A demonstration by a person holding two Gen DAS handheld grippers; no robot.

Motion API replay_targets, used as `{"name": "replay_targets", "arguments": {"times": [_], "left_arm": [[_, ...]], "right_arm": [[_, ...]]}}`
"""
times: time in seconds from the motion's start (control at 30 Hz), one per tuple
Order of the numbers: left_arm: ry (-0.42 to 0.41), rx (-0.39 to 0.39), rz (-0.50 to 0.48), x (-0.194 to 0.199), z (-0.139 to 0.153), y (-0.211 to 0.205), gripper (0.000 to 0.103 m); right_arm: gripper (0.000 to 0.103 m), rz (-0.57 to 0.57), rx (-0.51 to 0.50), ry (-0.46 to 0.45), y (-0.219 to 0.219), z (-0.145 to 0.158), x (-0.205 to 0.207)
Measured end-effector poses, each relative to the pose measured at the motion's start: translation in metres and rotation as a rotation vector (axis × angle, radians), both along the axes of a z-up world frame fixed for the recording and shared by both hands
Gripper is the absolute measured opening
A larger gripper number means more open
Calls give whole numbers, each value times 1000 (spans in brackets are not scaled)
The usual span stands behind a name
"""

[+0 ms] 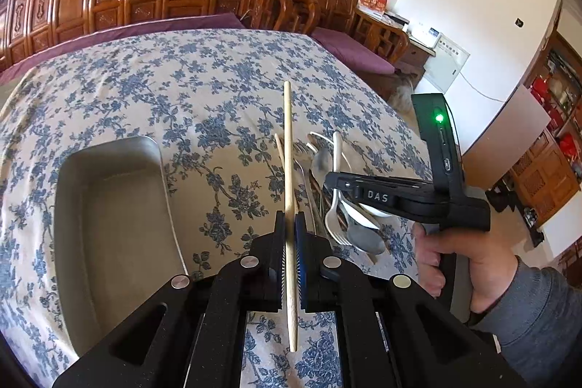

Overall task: Organize utensils
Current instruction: 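Grasp a wooden chopstick with the left tool while the right tool grasps a white plastic fork, then carry the chopstick into the tray and open the left tool while the right tool carries the fork over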

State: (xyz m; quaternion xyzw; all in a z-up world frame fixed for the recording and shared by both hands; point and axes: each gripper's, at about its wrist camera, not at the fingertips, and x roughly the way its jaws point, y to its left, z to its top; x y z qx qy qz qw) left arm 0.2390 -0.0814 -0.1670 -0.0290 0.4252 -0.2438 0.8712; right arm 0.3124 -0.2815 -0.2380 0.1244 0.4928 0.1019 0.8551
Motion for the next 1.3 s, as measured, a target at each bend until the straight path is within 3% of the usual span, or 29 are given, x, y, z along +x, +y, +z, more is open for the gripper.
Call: {"name": "replay_targets", "arguments": {"times": [0.17, 0.67, 0.97, 1.3], "left_arm": [[-8, -11, 12, -5, 7, 8, 4], [-51, -4, 123, -12, 27, 62, 4], [40, 35, 175, 2, -6, 97, 4], [117, 108, 241, 18, -34, 109, 4]], "right_arm": [[9, 36, 0, -37, 8, 15, -7], [9, 175, 68, -159, 53, 77, -35], [9, 274, 86, -215, 93, 105, -48], [10, 331, 91, -207, 126, 103, -49]]}}
